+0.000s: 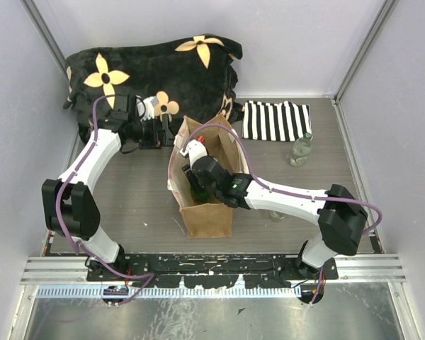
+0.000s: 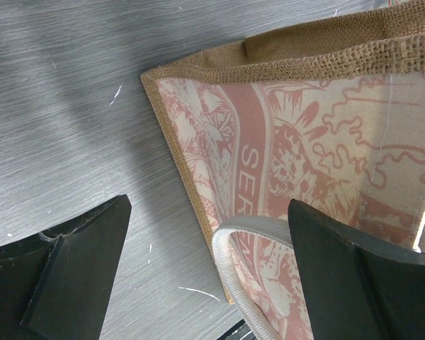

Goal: Place the beverage into the canvas bag

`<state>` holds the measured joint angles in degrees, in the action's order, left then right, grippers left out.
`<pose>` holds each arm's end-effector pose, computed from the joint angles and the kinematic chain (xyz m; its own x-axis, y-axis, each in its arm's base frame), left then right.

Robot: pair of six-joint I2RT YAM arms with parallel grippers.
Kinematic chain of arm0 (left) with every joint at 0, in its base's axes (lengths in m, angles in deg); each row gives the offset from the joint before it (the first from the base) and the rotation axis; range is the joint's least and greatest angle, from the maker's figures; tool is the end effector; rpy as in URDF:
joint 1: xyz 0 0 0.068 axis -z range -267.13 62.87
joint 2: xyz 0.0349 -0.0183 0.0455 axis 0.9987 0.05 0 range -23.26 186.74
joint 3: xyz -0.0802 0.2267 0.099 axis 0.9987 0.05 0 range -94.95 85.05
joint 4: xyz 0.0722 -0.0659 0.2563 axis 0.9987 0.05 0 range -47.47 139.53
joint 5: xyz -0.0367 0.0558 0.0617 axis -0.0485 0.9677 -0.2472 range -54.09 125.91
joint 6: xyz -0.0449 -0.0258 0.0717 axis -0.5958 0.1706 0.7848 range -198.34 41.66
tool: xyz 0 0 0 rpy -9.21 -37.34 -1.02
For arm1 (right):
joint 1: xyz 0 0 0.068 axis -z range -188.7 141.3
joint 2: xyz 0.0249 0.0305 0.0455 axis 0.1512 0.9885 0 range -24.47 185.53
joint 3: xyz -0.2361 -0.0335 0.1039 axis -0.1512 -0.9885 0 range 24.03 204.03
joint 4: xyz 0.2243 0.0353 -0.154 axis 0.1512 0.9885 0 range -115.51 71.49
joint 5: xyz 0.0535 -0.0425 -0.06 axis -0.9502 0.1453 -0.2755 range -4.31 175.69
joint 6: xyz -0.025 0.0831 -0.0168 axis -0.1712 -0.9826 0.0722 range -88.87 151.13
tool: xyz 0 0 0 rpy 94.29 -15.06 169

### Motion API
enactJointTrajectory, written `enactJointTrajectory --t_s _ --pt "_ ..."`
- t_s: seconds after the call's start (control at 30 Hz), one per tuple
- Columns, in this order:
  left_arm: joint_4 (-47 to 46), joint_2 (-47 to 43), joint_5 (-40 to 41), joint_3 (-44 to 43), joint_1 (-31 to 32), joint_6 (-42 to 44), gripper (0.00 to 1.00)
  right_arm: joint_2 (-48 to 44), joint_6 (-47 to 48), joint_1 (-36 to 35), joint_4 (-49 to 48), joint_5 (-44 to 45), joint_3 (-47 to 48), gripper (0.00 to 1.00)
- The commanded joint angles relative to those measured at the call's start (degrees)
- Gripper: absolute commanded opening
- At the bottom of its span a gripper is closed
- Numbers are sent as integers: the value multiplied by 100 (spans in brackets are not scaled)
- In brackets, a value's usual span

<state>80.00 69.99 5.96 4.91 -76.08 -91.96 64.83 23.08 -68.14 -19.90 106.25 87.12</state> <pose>0.3752 -0.1132 0.2538 -0.8494 -0.0420 -0.5262 0.2852 0.8023 -0.5243 0.2276 0.3313 0.2261 -0.3571 -0.3468 -0.8673 -0.6106 0.7893 -0.0643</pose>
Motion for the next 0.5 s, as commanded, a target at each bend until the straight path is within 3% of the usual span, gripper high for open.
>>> enactJointTrajectory --t_s 0.0,0.03,0.13,0.2,0.33,0.47 --pt "-89 -202 -108 110 24 53 100 -110 21 10 -754 -83 110 1" --pt "-91 -203 -107 117 28 67 100 -132 36 7 -753 -101 125 6" --pt "-91 -215 -116 121 27 71 100 -238 70 11 -751 -119 184 36" --pt "-95 -220 -119 122 33 78 100 -342 77 11 -785 -112 239 49" --pt "-121 -207 -120 146 33 77 100 -526 125 5 -814 64 436 64" --pt "-148 -189 -133 158 33 50 100 -589 194 6 -851 231 672 67"
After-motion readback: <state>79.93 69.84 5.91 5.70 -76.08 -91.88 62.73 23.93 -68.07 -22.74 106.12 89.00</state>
